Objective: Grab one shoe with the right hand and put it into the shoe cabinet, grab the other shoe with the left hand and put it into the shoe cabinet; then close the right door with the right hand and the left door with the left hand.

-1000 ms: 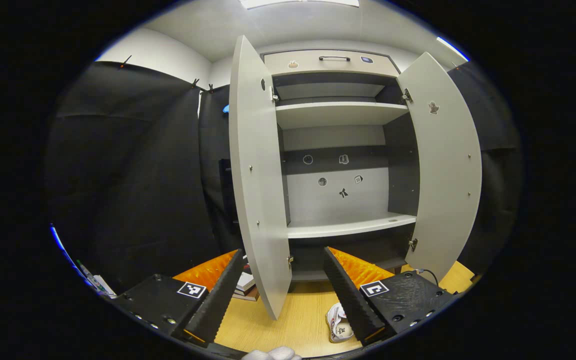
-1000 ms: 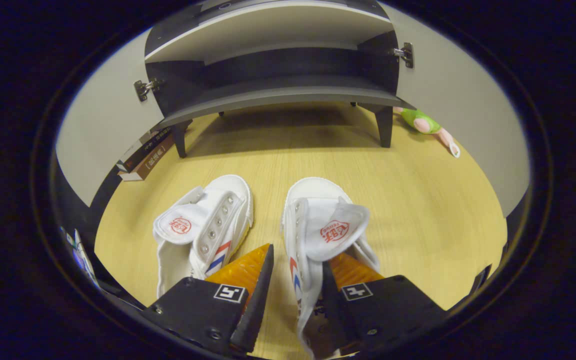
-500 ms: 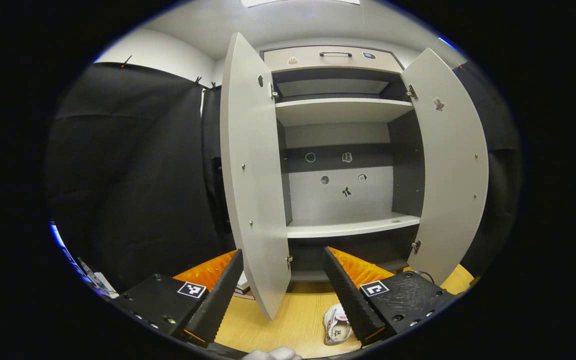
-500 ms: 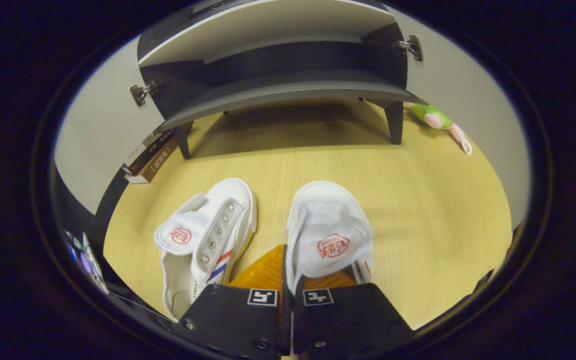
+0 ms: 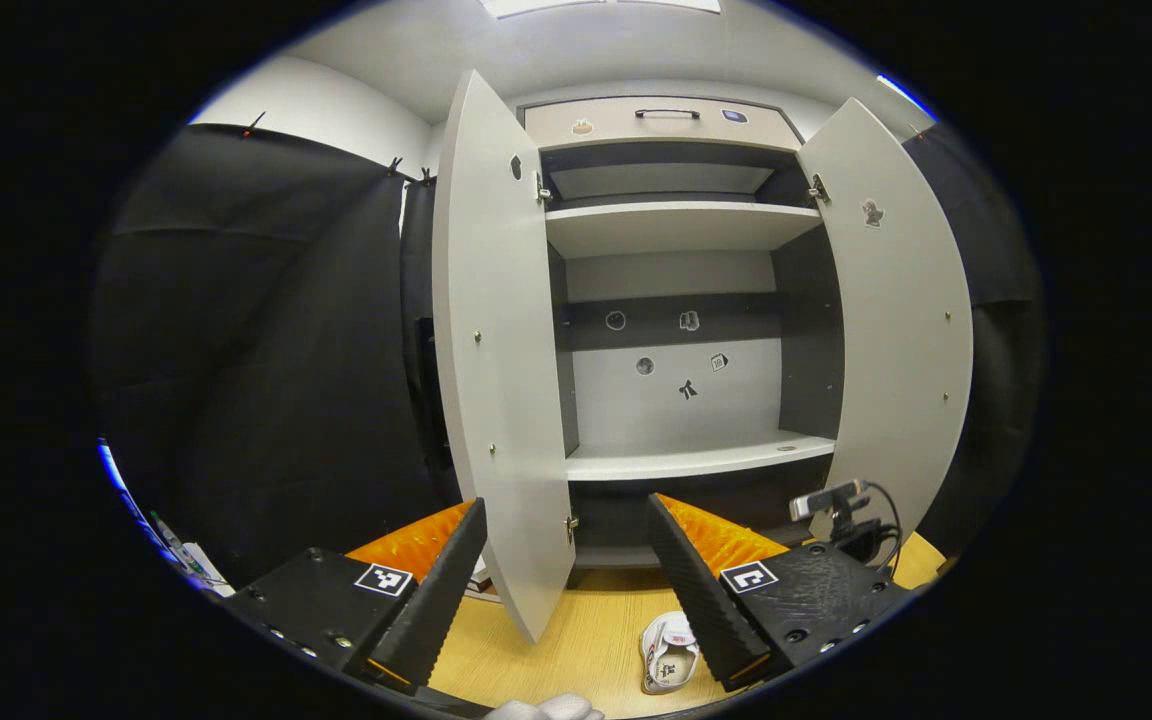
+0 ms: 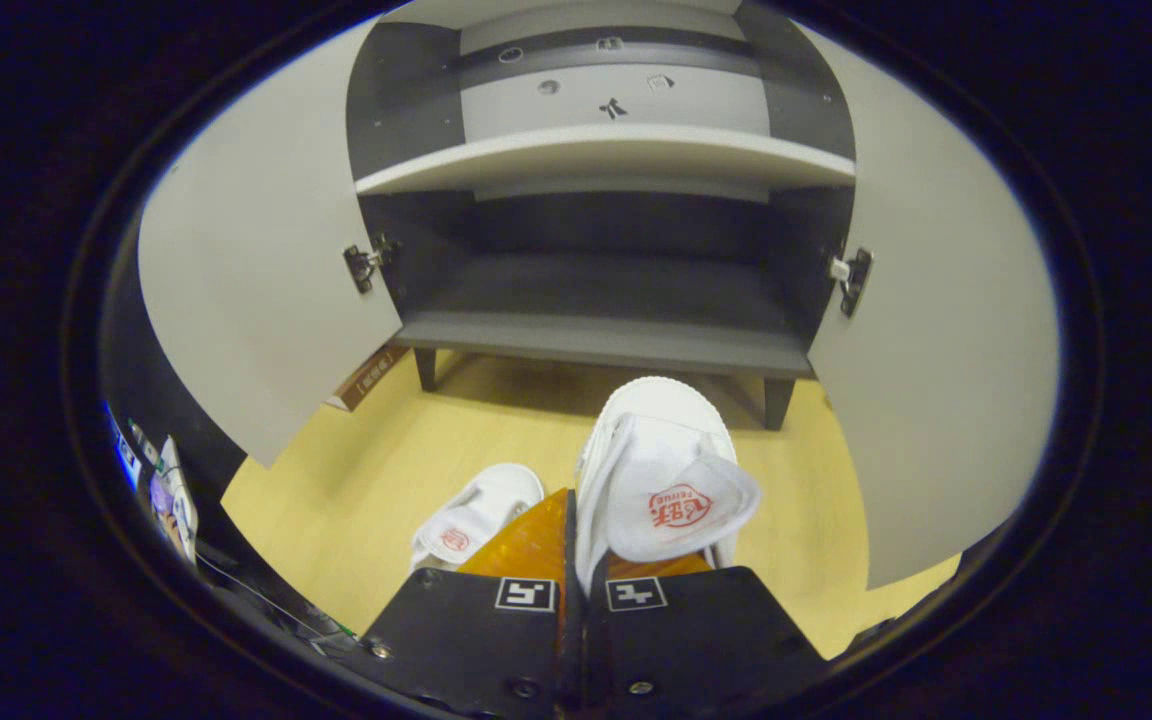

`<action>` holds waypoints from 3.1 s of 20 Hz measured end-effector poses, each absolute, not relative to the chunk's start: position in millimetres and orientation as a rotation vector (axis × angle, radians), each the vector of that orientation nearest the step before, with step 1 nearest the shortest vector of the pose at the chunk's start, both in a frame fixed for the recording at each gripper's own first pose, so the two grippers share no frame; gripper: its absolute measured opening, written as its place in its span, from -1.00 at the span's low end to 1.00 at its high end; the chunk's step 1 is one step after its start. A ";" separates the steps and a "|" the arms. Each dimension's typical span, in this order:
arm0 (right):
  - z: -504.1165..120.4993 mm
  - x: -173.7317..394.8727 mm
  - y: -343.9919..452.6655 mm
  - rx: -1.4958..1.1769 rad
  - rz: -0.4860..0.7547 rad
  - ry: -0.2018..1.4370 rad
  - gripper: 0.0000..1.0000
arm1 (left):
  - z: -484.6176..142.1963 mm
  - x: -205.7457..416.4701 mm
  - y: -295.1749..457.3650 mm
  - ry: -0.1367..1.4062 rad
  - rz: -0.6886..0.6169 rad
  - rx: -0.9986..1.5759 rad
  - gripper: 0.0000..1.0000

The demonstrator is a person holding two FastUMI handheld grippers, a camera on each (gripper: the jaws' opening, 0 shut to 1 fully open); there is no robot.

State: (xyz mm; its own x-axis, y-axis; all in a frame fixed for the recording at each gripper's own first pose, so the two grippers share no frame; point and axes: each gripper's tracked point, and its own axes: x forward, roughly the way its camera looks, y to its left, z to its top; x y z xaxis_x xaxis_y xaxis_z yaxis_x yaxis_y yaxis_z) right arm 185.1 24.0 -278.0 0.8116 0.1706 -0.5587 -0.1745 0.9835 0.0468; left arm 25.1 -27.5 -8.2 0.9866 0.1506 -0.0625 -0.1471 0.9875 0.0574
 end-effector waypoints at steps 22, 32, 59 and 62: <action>-32.3 410.3 10.5 -0.057 0.089 0.306 -0.89 | -38.1 -4.1 -20.6 0.156 0.221 0.046 0.92; -69.8 441.1 11.5 -0.099 0.067 0.563 -0.84 | -30.9 4.8 -23.6 0.133 0.221 0.040 0.92; 33.1 232.7 3.6 0.039 0.055 0.039 1.00 | -25.7 16.1 -16.2 0.064 0.082 0.043 0.92; 9.2 172.2 -11.2 0.044 0.032 0.008 1.00 | -30.8 21.3 -21.2 0.059 0.041 0.048 0.92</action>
